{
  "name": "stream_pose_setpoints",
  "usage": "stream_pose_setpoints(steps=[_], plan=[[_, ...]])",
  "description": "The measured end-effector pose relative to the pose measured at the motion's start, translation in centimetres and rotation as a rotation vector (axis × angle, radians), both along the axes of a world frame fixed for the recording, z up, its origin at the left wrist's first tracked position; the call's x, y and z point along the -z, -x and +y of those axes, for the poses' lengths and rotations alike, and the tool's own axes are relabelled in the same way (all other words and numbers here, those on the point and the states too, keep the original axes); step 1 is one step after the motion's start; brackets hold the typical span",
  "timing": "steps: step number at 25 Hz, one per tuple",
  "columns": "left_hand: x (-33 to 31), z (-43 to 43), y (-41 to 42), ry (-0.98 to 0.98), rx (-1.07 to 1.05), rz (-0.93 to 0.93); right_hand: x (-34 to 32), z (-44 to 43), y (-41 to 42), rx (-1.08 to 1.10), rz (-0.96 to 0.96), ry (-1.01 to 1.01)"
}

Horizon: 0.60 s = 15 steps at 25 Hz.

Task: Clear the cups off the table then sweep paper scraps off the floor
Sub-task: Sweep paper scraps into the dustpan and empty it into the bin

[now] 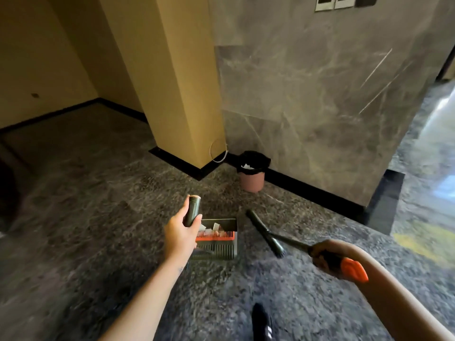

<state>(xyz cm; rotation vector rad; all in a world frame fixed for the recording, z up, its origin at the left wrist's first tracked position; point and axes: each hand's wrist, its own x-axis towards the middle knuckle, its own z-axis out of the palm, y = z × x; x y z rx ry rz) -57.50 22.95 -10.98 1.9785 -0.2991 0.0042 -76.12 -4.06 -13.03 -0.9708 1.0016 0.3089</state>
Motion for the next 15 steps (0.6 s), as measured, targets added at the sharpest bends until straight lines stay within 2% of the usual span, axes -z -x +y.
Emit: stream_pose_setpoints(steps=[7,11,15], plan=[[1.3,-12.0,-27.0,0.024,-0.003,-0.004,2.7,-11.9,-24.0,0.084,-0.010,-0.033],[-1.5,-17.4,-39.0,-0.006,0.079,-0.048,-1.1,-16.5,-32.6,0.174,-0.031,-0.049],[-3.3,-22.0,-50.5,-0.003,0.209,-0.128,-4.6,-18.1,-39.9,0.281,-0.141,0.042]])
